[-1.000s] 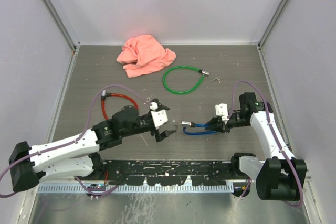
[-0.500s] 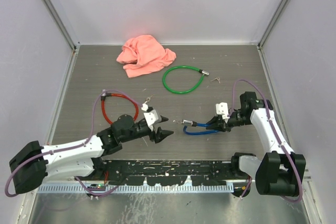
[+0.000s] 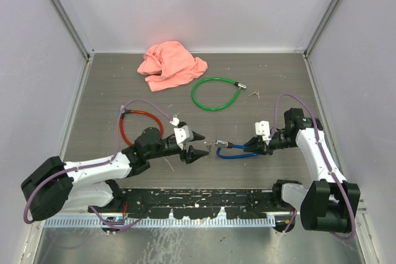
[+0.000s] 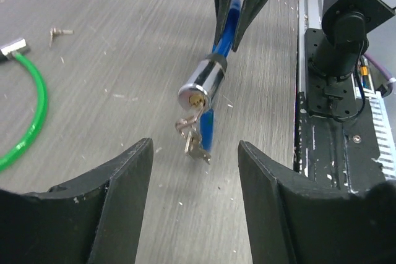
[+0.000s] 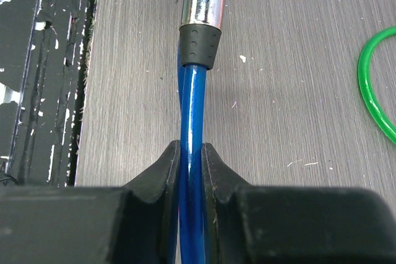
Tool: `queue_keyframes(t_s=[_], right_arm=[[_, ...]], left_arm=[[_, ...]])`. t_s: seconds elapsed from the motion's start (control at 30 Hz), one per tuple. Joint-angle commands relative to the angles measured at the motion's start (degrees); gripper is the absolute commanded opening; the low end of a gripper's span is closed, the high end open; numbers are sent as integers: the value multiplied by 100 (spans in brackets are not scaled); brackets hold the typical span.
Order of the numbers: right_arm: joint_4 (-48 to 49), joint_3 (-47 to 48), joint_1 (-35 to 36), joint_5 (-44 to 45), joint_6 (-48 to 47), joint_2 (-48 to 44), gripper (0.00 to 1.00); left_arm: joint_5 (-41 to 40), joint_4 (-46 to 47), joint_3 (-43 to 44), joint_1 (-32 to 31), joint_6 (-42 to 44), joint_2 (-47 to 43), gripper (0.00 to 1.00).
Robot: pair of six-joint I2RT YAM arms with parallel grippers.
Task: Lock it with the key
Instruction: Lock the lock.
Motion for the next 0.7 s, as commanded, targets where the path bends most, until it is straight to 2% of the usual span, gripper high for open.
queue_keyframes(t_s=[0.0, 0.2, 0.4, 0.67], right_arm=[[-19, -12, -61, 394, -152, 52, 1], [-38, -7, -64, 369, -176, 70, 1], [-38, -20, -66, 368, -183, 61, 1], [-69, -29, -66, 360, -209, 50, 1]], left_arm=[[419, 223, 434, 8, 821, 34, 58], [447, 156, 599, 8, 1042, 219, 54], [580, 270, 715, 8, 926, 465, 43], [666, 500, 816, 8, 707, 785, 36]])
